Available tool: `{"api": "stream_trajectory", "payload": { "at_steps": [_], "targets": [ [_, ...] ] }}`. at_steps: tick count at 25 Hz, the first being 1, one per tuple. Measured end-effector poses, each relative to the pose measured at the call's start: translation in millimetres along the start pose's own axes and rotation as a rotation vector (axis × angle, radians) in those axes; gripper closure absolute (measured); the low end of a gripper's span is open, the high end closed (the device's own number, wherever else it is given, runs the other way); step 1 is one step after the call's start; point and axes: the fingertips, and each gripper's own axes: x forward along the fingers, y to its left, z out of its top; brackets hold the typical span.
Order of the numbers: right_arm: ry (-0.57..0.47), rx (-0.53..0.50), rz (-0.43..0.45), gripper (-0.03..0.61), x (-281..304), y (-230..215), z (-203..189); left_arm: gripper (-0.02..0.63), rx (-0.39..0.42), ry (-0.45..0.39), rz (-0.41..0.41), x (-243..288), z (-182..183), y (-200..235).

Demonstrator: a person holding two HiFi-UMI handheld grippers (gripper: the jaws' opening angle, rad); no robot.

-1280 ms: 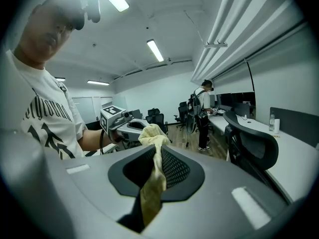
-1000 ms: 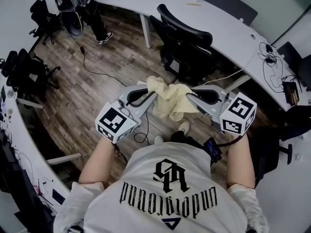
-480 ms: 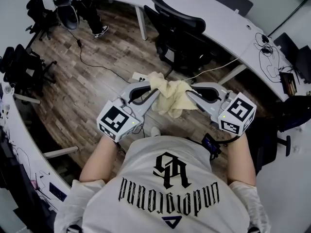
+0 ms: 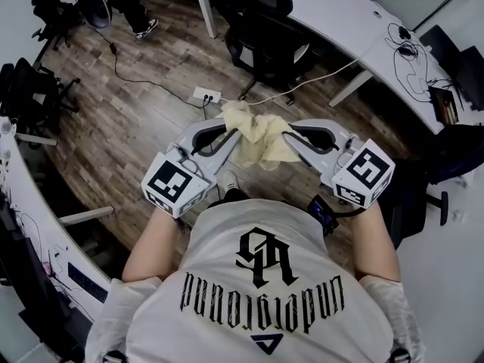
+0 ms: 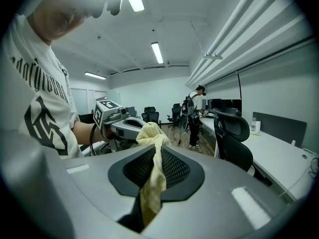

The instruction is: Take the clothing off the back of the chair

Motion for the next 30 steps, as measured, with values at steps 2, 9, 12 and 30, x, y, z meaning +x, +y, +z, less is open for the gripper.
{"api": "stream_trajectory", "payload": {
  "at_steps": [2, 9, 12, 30],
  "targets": [
    [-0.006, -0.002, -0.002, 0.538, -16, 4, -10, 0.529, 0.01, 0.013, 0.006, 2, -3, -19],
    [-0.038, -0.01, -0.025, 0.538, -73, 25, -37, 0.529, 0.022, 0.004, 0.037, 7, -5, -82],
    [-0.043, -0.023, -0.03, 0.538, -91, 37, -47, 0.529, 0.015, 0.01, 0.053, 7, -9, -105],
    [-0.069, -0.074, -0.021, 0.538, -126, 92, -66, 0.529, -0.024, 0.015, 0.128, -18, -19, -171]
  ]
}}
